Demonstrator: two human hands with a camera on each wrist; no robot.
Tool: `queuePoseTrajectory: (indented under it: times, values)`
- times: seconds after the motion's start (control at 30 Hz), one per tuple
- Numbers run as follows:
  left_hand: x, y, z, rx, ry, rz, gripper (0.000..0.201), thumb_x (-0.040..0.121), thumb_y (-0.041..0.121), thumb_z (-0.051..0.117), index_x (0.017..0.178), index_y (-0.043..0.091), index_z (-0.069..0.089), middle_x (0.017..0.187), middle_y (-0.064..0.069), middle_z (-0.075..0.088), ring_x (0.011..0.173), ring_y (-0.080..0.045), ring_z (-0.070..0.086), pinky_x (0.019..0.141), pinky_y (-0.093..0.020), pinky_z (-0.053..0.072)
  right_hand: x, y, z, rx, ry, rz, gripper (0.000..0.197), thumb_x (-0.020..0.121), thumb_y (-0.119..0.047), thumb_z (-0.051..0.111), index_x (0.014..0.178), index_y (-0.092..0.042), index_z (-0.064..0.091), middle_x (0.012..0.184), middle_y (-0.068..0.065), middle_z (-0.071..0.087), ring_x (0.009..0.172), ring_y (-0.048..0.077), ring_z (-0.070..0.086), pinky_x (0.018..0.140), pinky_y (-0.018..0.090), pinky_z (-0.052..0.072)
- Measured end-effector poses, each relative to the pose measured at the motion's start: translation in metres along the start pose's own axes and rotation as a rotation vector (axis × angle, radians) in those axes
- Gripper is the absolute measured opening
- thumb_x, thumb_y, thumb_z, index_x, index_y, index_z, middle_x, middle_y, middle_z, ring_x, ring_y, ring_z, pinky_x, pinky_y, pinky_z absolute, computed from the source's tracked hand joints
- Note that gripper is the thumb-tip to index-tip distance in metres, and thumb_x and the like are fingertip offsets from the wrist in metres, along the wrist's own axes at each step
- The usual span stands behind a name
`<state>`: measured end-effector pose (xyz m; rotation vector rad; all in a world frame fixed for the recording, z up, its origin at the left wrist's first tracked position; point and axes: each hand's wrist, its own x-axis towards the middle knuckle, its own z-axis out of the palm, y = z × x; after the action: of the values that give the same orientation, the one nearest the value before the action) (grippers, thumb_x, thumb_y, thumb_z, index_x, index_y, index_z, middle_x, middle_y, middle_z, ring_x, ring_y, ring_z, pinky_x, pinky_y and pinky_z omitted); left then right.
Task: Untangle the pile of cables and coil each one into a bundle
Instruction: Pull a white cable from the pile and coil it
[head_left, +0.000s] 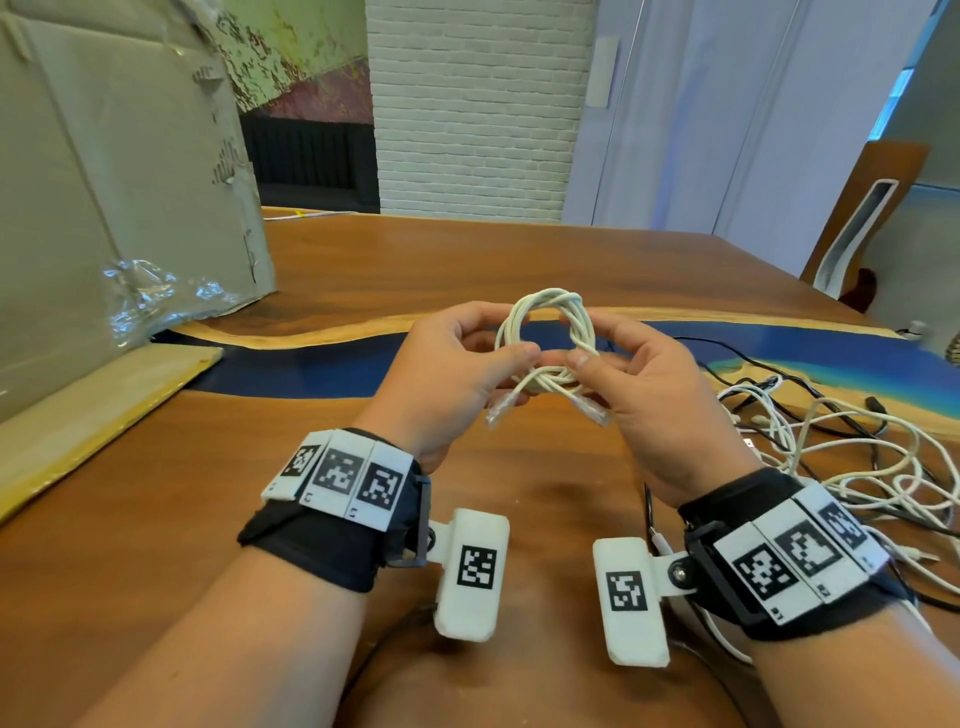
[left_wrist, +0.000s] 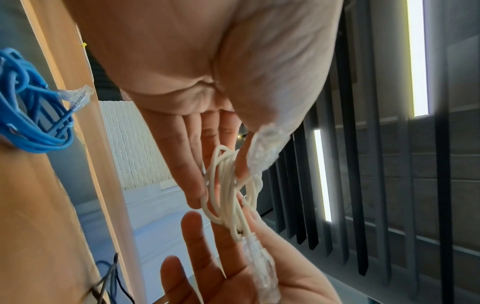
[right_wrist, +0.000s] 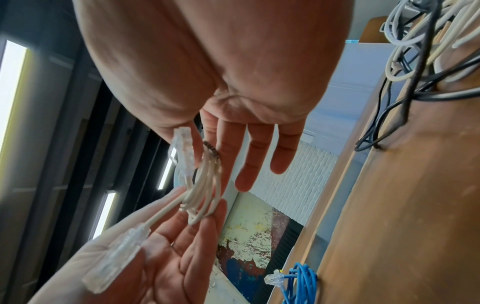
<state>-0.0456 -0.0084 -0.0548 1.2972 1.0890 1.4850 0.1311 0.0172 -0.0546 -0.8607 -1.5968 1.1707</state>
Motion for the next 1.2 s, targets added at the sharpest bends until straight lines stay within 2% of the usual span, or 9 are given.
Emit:
queuePoseTrajectory:
  times: [0.17, 0.33, 0.43, 0.63, 0.87, 0.93, 1.0, 1.07, 1.2]
  values:
    - [0.004, -0.005, -0.003, -0.018, 0.05, -0.017, 0.026, 0.093, 0.007, 0.071, 0.118, 0.013, 0.069, 0.098, -0.016, 0.075, 0.083, -0.027, 0.075, 0.07, -0.031, 0.061, 0.001, 0.002, -0.001, -0.017, 0.001, 0.008, 0.035, 0.1, -0.008, 0.061, 0.132, -0.023, 0.064, 0.113, 0.0, 0.078, 0.109, 0.016, 0.072, 0.1, 0.039, 0.056]
    - [0.009, -0.007, -0.011, -0.025, 0.107, -0.009, 0.029, 0.093, 0.006, 0.071, 0.12, 0.016, 0.067, 0.095, -0.014, 0.075, 0.083, -0.027, 0.075, 0.069, -0.032, 0.06, 0.003, 0.002, -0.003, -0.055, 0.055, 0.005, 0.033, 0.099, -0.013, 0.063, 0.129, -0.028, 0.066, 0.118, -0.007, 0.075, 0.106, 0.016, 0.072, 0.097, 0.048, 0.057]
    - [0.016, -0.006, -0.027, -0.037, 0.215, 0.004, 0.03, 0.092, 0.005, 0.072, 0.118, 0.013, 0.062, 0.094, -0.014, 0.076, 0.081, -0.028, 0.075, 0.065, -0.033, 0.061, 0.004, 0.004, -0.006, -0.062, 0.087, 0.001, 0.033, 0.1, -0.015, 0.062, 0.129, -0.031, 0.065, 0.118, -0.01, 0.074, 0.104, 0.013, 0.072, 0.093, 0.045, 0.056]
    - [0.031, -0.012, -0.07, -0.087, 0.398, -0.182, 0.027, 0.092, 0.008, 0.072, 0.116, 0.007, 0.061, 0.11, -0.02, 0.072, 0.091, -0.032, 0.075, 0.062, -0.028, 0.059, 0.007, 0.008, -0.013, -0.05, 0.115, 0.002, 0.034, 0.1, -0.015, 0.061, 0.129, -0.034, 0.066, 0.12, -0.011, 0.074, 0.105, 0.012, 0.072, 0.087, 0.039, 0.057]
    - [0.048, -0.022, -0.134, 0.228, 0.495, -0.385, 0.012, 0.091, 0.001, 0.071, 0.101, 0.003, 0.065, 0.103, -0.019, 0.066, 0.083, -0.03, 0.071, 0.057, -0.033, 0.063, 0.008, 0.009, -0.012, -0.063, 0.122, -0.008, 0.033, 0.1, -0.015, 0.061, 0.127, -0.034, 0.067, 0.119, -0.011, 0.074, 0.102, 0.011, 0.073, 0.087, 0.04, 0.057]
    - [0.048, -0.025, -0.147, 0.312, 0.514, -0.418, 0.009, 0.092, 0.001, 0.069, 0.101, 0.002, 0.065, 0.1, -0.018, 0.064, 0.079, -0.027, 0.067, 0.062, -0.036, 0.064, 0.008, 0.01, -0.012, -0.074, 0.115, -0.014, 0.033, 0.1, -0.017, 0.061, 0.127, -0.035, 0.066, 0.12, -0.012, 0.074, 0.103, 0.01, 0.073, 0.088, 0.042, 0.057]
    - [0.046, -0.026, -0.158, 0.458, 0.461, -0.493, 0.018, 0.095, 0.008, 0.067, 0.112, 0.003, 0.065, 0.108, -0.014, 0.065, 0.091, -0.026, 0.067, 0.08, -0.037, 0.063, 0.007, 0.009, -0.011, -0.079, 0.105, -0.013, 0.033, 0.1, -0.018, 0.06, 0.128, -0.035, 0.065, 0.121, -0.013, 0.073, 0.103, 0.009, 0.073, 0.089, 0.042, 0.057]
    - [0.047, -0.022, -0.165, 0.51, 0.485, -0.58, 0.016, 0.096, 0.013, 0.067, 0.109, 0.005, 0.065, 0.104, -0.012, 0.066, 0.096, -0.026, 0.066, 0.091, -0.039, 0.059, 0.006, 0.008, -0.01, -0.083, 0.093, -0.014, 0.034, 0.1, -0.019, 0.06, 0.129, -0.035, 0.065, 0.122, -0.013, 0.073, 0.104, 0.009, 0.072, 0.089, 0.043, 0.056]
    - [0.051, -0.017, -0.172, 0.739, 0.426, -0.669, 0.023, 0.091, 0.026, 0.073, 0.098, 0.006, 0.063, 0.086, -0.01, 0.062, 0.076, -0.023, 0.06, 0.064, -0.032, 0.055, 0.003, 0.003, -0.008, -0.068, 0.073, -0.016, 0.034, 0.098, -0.02, 0.061, 0.129, -0.034, 0.066, 0.122, -0.013, 0.073, 0.105, 0.011, 0.072, 0.087, 0.042, 0.056]
